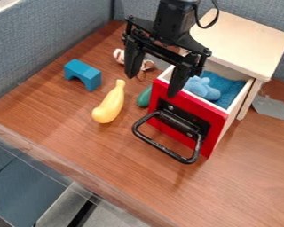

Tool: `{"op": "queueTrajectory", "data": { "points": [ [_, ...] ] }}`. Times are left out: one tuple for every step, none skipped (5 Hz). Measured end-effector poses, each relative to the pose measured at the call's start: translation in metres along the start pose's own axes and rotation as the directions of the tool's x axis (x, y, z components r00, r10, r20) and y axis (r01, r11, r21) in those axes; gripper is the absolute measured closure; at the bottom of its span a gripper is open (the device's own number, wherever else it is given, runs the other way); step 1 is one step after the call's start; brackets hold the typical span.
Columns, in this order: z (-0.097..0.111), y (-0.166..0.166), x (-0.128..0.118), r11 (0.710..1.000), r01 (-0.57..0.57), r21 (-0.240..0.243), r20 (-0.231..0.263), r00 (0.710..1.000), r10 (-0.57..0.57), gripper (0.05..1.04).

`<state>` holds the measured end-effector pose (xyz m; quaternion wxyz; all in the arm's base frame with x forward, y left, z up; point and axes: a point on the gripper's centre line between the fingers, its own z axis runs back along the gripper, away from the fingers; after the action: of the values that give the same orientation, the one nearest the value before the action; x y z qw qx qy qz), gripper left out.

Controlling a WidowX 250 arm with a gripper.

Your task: Removed the blue object from the drawer and put it on the lower left side of the table

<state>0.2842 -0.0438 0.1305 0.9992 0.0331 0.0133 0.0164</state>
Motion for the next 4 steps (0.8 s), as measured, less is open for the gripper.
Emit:
{"op": "queueTrajectory", "data": {
  "points": [
    [-0.008, -0.001, -0.001, 1.000, -0.003, 0.000, -0.028, 1.000, 0.003, 0.083],
    [0.001, -0.012, 0.008, 1.000, 0.013, -0.025, 0.000, 1.000, -0.013, 0.083],
    [0.005, -0.018, 0.017, 0.999, 0.020, -0.029, 0.017, 1.000, -0.020, 0.083],
    [0.011, -0.020, 0.021, 0.999, 0.010, -0.040, 0.038, 0.999, -0.009, 0.083]
  ]
}}
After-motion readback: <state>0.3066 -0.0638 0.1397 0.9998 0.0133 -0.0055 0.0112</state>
